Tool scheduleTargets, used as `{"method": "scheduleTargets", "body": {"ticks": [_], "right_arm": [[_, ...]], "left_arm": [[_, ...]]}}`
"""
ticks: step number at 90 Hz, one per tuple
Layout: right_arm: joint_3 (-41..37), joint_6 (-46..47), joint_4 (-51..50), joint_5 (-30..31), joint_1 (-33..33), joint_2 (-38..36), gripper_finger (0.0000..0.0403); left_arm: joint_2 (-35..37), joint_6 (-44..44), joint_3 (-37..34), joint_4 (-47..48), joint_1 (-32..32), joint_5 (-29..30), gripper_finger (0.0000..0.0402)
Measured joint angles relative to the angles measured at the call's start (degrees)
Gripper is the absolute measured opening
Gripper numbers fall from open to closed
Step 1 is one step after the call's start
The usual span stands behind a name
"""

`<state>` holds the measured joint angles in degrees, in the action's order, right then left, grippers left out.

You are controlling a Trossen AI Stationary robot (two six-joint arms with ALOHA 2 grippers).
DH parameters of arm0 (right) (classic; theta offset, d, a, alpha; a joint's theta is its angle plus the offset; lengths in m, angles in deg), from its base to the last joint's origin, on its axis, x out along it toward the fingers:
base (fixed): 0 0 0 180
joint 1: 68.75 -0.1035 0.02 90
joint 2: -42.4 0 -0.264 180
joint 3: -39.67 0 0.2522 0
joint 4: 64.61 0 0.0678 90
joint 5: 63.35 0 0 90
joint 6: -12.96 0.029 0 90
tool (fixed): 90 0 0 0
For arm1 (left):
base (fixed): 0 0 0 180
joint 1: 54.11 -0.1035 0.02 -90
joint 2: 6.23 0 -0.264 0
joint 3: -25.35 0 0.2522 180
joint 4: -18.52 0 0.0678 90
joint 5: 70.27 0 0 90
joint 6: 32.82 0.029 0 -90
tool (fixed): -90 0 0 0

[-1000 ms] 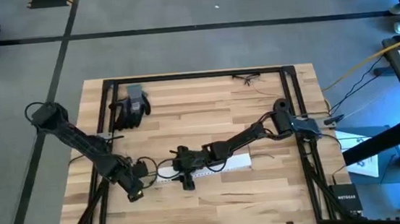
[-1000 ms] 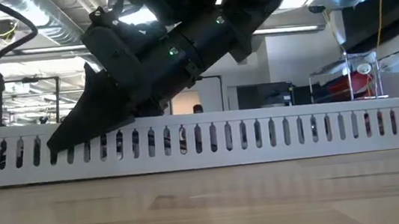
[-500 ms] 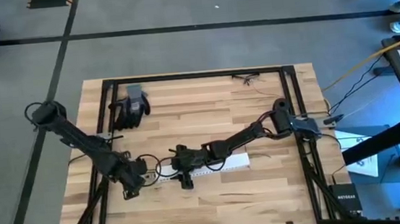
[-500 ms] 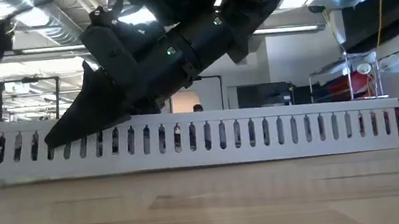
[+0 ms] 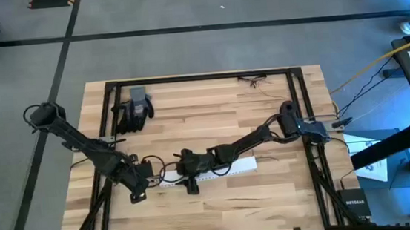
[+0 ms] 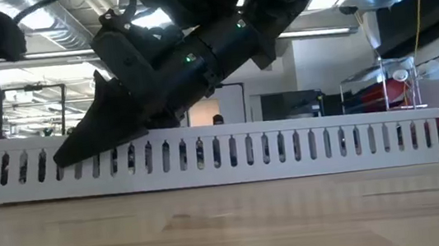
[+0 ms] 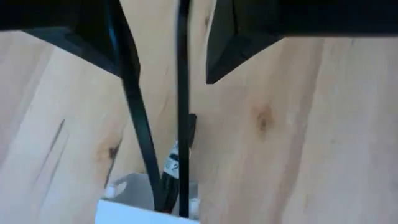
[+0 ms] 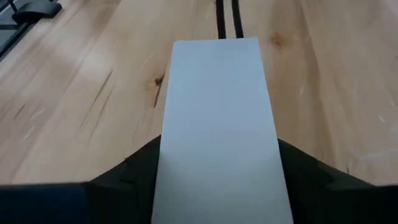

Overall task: Ziptie cables
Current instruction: Close the white cable duct

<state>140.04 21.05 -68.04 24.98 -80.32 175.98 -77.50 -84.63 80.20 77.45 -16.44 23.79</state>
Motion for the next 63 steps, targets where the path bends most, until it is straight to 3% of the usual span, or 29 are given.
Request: {"method": "scheduleTargets", "body": {"ticks": [14,21,30,53,63], "right_arm": [[0.02,1.49,0.05,-0.05,0.0,-0.02,0.0227],[0.04,2.09,0.37,-0.21,-0.04,-0.02,0.0227],[0.13,2.48,1.13,-0.56,-0.04,-0.07,0.0227],[0.15,2.11,2.79,-0.76,0.07,-0.2,0.0227],[0.21,1.98,3.09,-0.64,0.03,-0.22,0.0227]], "left_arm": [[0.02,3.39,1.63,4.29,-3.27,-11.93,0.019],[0.3,3.24,3.34,8.2,-3.83,-14.4,0.018],[2.14,4.95,4.64,9.66,-3.55,-14.15,0.0169],[9.92,6.9,4.91,8.29,-1.62,-3.61,0.0169],[11.8,6.79,4.91,9.45,-0.64,-1.95,0.0169]]}}
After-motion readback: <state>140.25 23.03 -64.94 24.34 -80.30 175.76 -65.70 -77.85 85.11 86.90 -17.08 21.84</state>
